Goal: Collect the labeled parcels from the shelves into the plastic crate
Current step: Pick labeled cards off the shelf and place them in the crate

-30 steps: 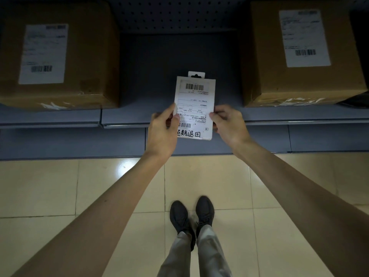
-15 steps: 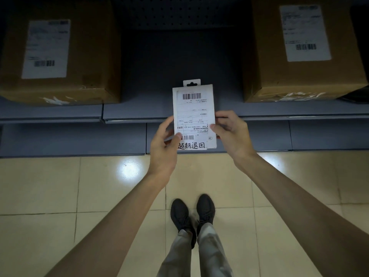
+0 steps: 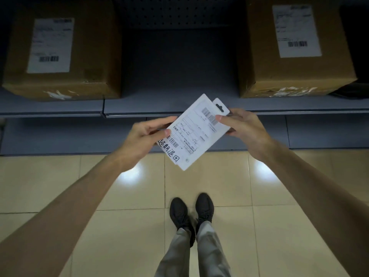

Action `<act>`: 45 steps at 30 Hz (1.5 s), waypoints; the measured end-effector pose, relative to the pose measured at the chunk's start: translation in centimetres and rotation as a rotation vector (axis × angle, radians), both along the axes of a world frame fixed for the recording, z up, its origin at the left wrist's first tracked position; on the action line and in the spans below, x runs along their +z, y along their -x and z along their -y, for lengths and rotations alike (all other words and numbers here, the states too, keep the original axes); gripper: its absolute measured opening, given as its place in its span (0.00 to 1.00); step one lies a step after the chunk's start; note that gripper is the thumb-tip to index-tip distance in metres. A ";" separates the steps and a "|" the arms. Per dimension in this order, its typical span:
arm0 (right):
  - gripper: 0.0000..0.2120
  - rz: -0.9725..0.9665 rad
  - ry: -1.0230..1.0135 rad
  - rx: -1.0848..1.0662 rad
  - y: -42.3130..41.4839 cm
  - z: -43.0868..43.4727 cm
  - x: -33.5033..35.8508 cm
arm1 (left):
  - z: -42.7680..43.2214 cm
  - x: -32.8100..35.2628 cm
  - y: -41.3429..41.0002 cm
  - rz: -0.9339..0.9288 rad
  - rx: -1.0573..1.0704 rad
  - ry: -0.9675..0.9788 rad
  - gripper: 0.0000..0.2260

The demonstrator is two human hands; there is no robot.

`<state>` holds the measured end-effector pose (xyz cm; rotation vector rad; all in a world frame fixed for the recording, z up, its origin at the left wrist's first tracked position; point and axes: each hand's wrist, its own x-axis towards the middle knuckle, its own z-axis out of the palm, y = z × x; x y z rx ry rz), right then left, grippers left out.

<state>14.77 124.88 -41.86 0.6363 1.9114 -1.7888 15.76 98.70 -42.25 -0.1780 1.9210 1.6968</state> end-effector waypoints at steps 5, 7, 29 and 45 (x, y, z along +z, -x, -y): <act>0.11 0.099 0.091 0.177 -1.1 -0.6 0.1 | 0.0 0.2 0.7 0.012 0.061 0.024 0.17; 0.12 0.091 0.136 0.104 -1.7 -0.7 -0.2 | -0.2 -0.4 0.4 0.043 0.174 0.023 0.19; 0.14 0.000 0.198 -0.026 -2.9 0.5 -1.8 | -4.2 -0.9 -1.1 0.079 0.258 -0.024 0.12; 0.10 -0.264 -0.077 0.083 -6.5 2.2 10.1 | -5.5 11.2 -6.0 -0.261 0.219 0.051 0.19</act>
